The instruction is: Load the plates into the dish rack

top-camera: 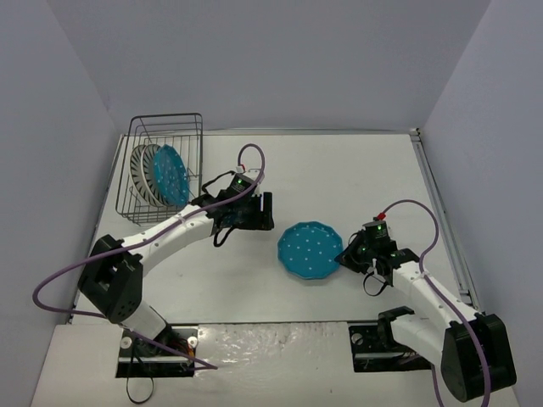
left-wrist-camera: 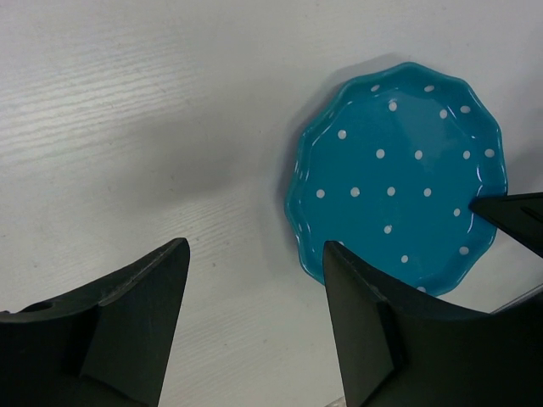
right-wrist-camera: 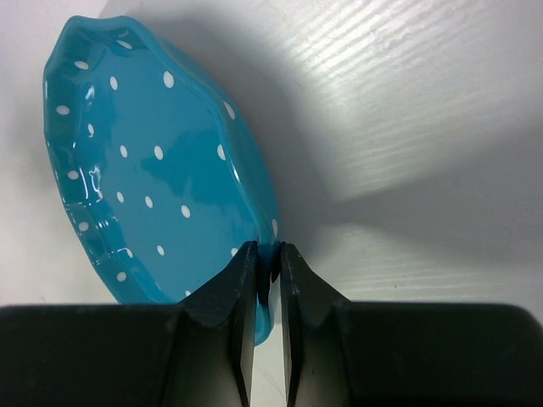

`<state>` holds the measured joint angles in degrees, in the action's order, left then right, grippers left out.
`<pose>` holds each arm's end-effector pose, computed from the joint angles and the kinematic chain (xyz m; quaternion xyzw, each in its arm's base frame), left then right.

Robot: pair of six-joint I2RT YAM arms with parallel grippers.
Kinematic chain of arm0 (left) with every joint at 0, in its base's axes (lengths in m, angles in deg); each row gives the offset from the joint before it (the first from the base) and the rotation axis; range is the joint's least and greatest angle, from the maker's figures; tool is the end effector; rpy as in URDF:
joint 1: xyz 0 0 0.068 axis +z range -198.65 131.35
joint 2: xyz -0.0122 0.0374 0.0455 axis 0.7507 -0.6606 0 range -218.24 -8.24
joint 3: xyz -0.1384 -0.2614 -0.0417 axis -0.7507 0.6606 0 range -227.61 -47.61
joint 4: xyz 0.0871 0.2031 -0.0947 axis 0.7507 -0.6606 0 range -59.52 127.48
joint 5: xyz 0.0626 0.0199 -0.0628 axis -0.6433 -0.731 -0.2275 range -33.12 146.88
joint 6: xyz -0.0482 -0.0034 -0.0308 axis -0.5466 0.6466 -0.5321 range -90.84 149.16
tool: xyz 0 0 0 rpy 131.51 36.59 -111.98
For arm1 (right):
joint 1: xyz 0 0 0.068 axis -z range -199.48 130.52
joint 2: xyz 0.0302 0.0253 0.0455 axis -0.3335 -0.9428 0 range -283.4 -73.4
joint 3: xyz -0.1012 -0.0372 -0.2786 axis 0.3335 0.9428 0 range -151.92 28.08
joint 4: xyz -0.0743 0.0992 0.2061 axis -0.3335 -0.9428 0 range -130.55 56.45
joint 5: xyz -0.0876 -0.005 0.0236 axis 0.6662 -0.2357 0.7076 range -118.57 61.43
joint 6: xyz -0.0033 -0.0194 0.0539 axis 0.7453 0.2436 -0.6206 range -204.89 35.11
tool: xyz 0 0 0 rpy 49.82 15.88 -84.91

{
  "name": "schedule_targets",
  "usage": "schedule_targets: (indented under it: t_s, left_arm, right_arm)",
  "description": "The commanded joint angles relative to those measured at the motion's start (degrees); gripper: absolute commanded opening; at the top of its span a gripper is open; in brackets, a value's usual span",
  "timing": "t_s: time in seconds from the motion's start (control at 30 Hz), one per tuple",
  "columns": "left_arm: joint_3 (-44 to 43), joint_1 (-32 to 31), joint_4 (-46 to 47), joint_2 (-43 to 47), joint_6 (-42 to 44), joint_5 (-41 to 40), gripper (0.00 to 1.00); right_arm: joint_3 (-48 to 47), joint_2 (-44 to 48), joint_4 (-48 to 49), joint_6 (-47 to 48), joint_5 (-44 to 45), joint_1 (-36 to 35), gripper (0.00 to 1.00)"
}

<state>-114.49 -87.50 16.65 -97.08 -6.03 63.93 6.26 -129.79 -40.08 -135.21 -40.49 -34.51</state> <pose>0.2513 -0.2088 0.2990 0.0538 0.9133 -0.2857 0.2852 0.1543 0.0501 0.2040 0.2334 0.8758 0.3018 0.2955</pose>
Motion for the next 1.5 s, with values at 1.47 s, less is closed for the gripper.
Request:
schedule_targets:
  t_s: [1.47]
  left_arm:
    - [18.19, 3.51, 53.62, -11.29, -28.88, 26.44, 0.66]
  right_arm:
    - [-14.12, -4.44, 13.21, -2.41, -7.86, 2.64, 0.00]
